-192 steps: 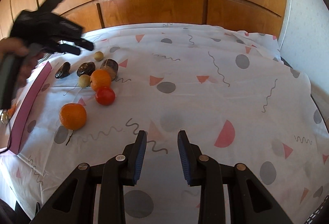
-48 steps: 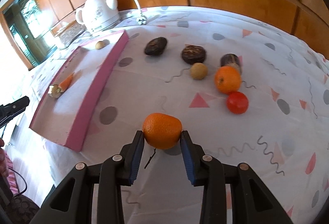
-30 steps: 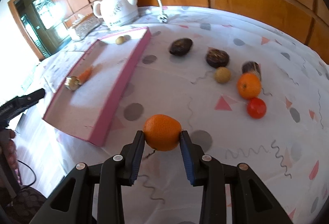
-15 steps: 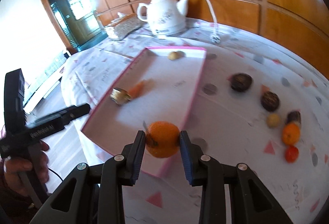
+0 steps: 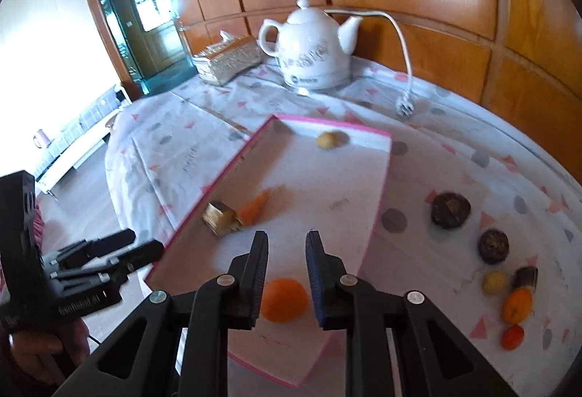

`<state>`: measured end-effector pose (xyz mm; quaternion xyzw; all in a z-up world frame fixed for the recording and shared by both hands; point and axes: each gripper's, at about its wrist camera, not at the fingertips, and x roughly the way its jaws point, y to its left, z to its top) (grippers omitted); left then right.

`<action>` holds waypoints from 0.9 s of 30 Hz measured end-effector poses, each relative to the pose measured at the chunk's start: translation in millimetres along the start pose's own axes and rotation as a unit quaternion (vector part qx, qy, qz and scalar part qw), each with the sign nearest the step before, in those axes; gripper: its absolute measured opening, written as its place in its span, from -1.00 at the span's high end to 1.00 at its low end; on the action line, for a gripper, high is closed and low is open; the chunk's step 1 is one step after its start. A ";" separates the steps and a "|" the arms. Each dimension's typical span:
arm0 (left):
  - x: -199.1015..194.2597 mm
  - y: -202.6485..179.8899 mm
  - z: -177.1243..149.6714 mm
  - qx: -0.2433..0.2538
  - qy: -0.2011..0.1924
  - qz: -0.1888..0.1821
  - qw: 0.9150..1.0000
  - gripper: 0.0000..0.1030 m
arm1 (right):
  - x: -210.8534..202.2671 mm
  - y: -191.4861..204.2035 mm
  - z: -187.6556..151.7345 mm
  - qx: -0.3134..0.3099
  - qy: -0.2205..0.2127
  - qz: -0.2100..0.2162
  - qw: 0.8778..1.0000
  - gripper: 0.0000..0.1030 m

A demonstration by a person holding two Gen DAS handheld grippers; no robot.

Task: Organize fruits
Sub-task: 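Carry the orange into the tray and open the right tool, then withdraw the open right tool from the tray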

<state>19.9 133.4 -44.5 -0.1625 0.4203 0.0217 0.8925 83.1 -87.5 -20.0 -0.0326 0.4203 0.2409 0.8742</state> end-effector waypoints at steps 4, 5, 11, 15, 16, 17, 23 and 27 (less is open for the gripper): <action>0.4 -2.5 -1.2 0.004 0.001 0.001 1.000 -0.30 | -1.3 -7.5 -19.4 0.006 0.009 -0.032 0.999 0.56; 0.2 -3.9 -1.6 0.007 0.001 0.000 1.000 -0.30 | -3.4 -9.5 -25.2 0.009 0.009 -0.039 0.999 0.53; -0.8 -27.2 -5.6 0.054 0.003 -0.008 0.999 -0.30 | -20.7 -34.5 -59.3 0.054 0.001 -0.072 0.996 0.43; -3.9 -45.5 -7.6 0.084 0.003 -0.027 0.996 -0.30 | -33.4 -56.1 -78.3 0.083 -0.003 -0.115 0.990 0.42; -4.6 -51.3 -8.5 0.094 0.005 -0.035 0.995 -0.30 | -38.3 -61.8 -82.5 0.085 -0.007 -0.131 0.988 0.41; -5.1 -57.4 -9.9 0.104 0.007 -0.043 0.994 -0.30 | -41.2 -64.5 -84.8 0.086 -0.009 -0.140 0.986 0.36; -10.1 -85.1 -15.4 0.147 0.012 -0.066 0.987 -0.30 | -60.1 -91.0 -106.3 0.118 -0.022 -0.199 0.973 0.33; -15.0 -101.5 -15.4 0.171 0.007 -0.075 0.982 -0.30 | -68.9 -108.8 -120.4 0.143 -0.023 -0.220 0.965 0.29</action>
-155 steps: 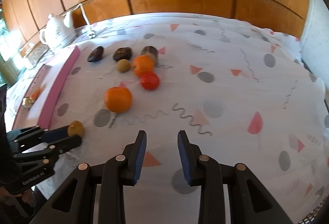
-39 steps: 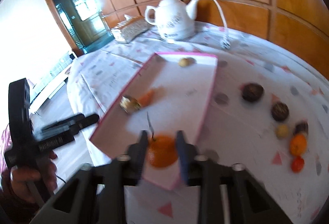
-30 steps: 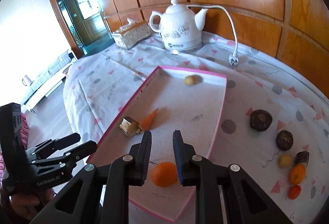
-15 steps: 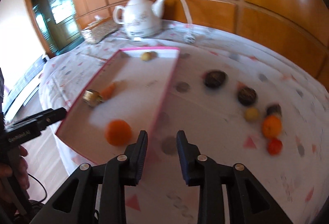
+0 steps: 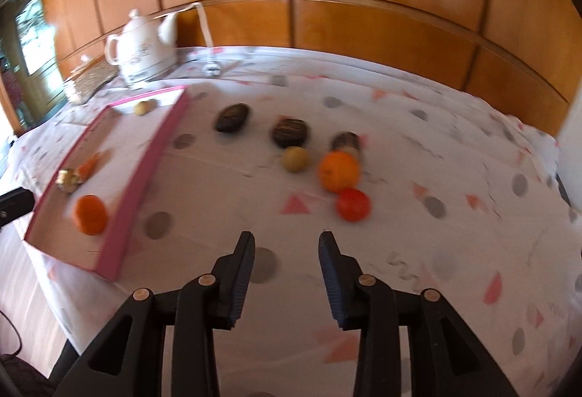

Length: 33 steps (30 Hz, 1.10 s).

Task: Organize fruits
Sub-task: 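Withdraw the open right tool from the tray, then move the left tool toward the dark brown round cake on the cloth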

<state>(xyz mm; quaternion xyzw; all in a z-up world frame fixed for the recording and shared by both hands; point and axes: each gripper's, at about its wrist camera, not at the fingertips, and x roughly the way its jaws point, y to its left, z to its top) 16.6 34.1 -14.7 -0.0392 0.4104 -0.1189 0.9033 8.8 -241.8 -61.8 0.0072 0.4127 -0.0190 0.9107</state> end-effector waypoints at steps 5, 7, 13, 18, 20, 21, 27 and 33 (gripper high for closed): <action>1.2 -14.6 2.4 0.020 0.002 -0.008 1.000 -0.30 | -3.0 -28.2 -8.3 0.034 -0.002 -0.025 0.999 0.29; 2.2 -20.1 4.2 0.027 0.001 -0.011 1.000 -0.30 | -4.8 -38.0 -11.3 0.044 -0.004 -0.029 0.999 0.29; 8.2 -40.1 7.3 0.048 0.012 -0.029 0.998 -0.30 | -1.6 -57.6 -19.9 0.060 0.001 -0.063 0.996 0.28; 14.4 -56.3 7.2 0.061 0.021 -0.043 0.997 -0.30 | -1.0 -72.1 -29.8 0.076 0.006 -0.080 0.994 0.27; 17.0 -64.6 7.4 0.072 0.025 -0.049 0.996 -0.30 | -1.9 -77.6 -33.5 0.083 0.007 -0.085 0.993 0.27; 18.3 -68.8 7.9 0.078 0.026 -0.051 0.995 -0.30 | -2.3 -80.4 -35.0 0.087 0.008 -0.087 0.992 0.27; 24.4 -92.5 9.3 0.112 0.026 -0.074 0.991 -0.30 | -8.2 -91.8 -38.7 0.102 0.002 -0.107 0.989 0.27; 31.8 -101.4 5.5 0.119 0.040 -0.083 0.989 -0.30 | -8.4 -102.0 -41.8 0.115 0.006 -0.120 0.986 0.27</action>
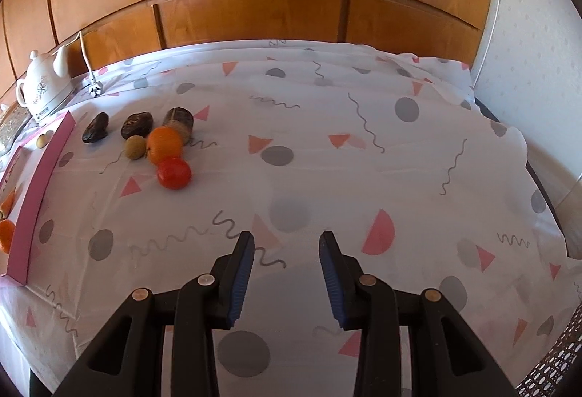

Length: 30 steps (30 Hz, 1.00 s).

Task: Organize fruits
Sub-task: 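Move the left tool toward the dark brown round cake on the cloth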

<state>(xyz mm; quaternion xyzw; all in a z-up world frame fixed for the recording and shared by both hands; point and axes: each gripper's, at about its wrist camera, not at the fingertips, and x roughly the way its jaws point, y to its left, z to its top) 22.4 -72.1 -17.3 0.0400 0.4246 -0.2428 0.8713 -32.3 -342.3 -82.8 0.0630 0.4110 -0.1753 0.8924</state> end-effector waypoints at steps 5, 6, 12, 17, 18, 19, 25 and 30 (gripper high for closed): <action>1.6 1.5 -0.1 -0.004 0.003 0.000 1.000 -0.30 | 1.0 0.4 0.6 -0.001 -0.003 0.000 1.000 0.27; 1.5 1.7 1.0 -0.004 0.002 -0.001 1.000 -0.30 | 1.2 0.2 0.9 -0.001 -0.003 -0.001 1.000 0.27; 7.5 3.5 8.7 -0.011 0.008 0.002 1.000 -0.30 | 3.6 -7.3 -0.8 0.011 0.000 -0.007 1.000 0.27; 14.9 8.7 14.6 -0.028 0.019 0.003 0.999 -0.30 | 3.0 -11.2 -0.5 0.017 -0.001 -0.008 1.000 0.27; 15.6 8.8 15.7 -0.026 0.019 0.005 0.999 -0.30 | 2.9 -11.8 -0.8 0.018 0.000 -0.008 1.000 0.27; 16.8 8.3 16.2 -0.024 0.020 0.006 0.999 -0.30 | 2.7 -12.7 -1.7 0.020 0.000 -0.007 1.000 0.27; 26.4 3.9 17.8 -0.019 0.037 -0.002 0.999 -0.30 | 6.2 -20.0 -7.9 0.027 0.008 -0.012 1.000 0.27; 36.9 6.8 27.3 -0.040 0.049 -0.017 0.998 -0.28 | 9.2 -23.4 -12.3 0.033 0.014 -0.009 0.999 0.27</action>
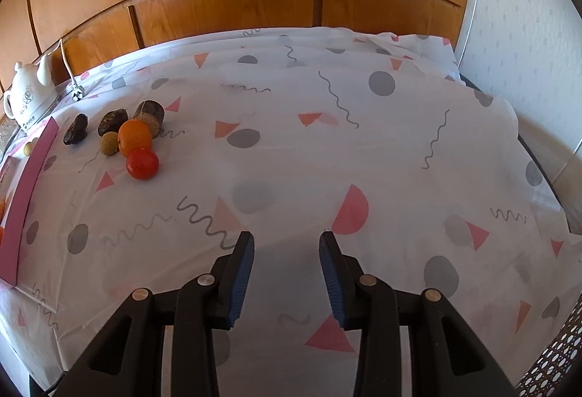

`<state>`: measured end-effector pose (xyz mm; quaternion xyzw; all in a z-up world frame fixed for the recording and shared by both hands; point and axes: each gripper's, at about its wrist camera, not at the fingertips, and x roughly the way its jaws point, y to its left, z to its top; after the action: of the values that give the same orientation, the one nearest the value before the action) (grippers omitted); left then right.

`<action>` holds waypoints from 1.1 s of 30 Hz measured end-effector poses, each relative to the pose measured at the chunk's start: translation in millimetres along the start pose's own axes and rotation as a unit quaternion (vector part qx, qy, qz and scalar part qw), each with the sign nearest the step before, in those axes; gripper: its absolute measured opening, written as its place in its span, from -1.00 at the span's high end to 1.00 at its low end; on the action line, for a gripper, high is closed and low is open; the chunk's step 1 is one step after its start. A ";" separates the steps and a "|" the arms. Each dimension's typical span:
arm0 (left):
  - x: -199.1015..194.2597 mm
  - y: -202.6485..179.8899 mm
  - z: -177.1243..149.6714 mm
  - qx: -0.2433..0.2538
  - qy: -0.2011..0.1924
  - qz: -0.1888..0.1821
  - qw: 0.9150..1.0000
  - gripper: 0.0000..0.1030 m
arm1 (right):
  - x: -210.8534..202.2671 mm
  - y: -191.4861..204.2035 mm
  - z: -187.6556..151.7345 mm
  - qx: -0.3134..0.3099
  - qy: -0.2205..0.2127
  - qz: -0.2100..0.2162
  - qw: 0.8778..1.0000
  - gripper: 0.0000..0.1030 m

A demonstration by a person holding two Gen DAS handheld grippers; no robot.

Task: Organize fruits
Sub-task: 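Move the left tool toward the dark brown round cake on the cloth, then close the left tool around the dark brown round cake, then carry the brown cake into the tray beside the carrot and open the left tool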

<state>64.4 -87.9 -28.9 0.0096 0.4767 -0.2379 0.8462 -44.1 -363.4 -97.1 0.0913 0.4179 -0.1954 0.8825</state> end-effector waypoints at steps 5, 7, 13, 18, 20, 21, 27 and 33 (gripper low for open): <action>7.5 11.4 20.7 -0.031 -0.002 0.004 0.999 -0.27 | 3.5 -1.1 -4.1 -0.003 0.007 0.007 1.000 0.27; 13.2 13.7 32.7 -0.029 -0.006 0.020 0.999 -0.27 | 4.4 -2.0 -4.9 -0.001 0.006 0.010 1.000 0.27; 49.5 14.5 73.5 0.001 0.015 0.059 0.998 -0.36 | 5.5 -1.9 -5.4 -0.005 0.006 0.014 1.000 0.26; 88.8 18.4 103.5 0.007 0.035 0.079 0.996 -0.37 | 5.9 -1.5 -5.5 -0.010 0.007 0.018 1.000 0.19; 104.5 20.1 113.1 0.006 0.047 0.089 0.995 -0.37 | 6.0 -0.9 -5.4 -0.011 0.007 0.019 1.000 0.17; 114.2 20.0 118.6 0.011 0.052 0.095 0.994 -0.37 | 6.1 -0.9 -5.7 -0.012 0.007 0.020 1.000 0.16; 149.3 20.8 119.3 0.022 0.075 0.107 0.991 0.09 | 7.0 1.6 -4.6 -0.023 0.015 0.021 0.999 0.12; 127.2 10.0 100.9 0.037 0.035 0.083 0.995 0.10 | 8.4 3.4 -2.5 -0.028 0.022 0.018 0.999 0.12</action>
<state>204.4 -153.7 -79.1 0.0886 0.4947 -0.1842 0.8447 -39.6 -361.8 -105.2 0.0780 0.4406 -0.1658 0.8788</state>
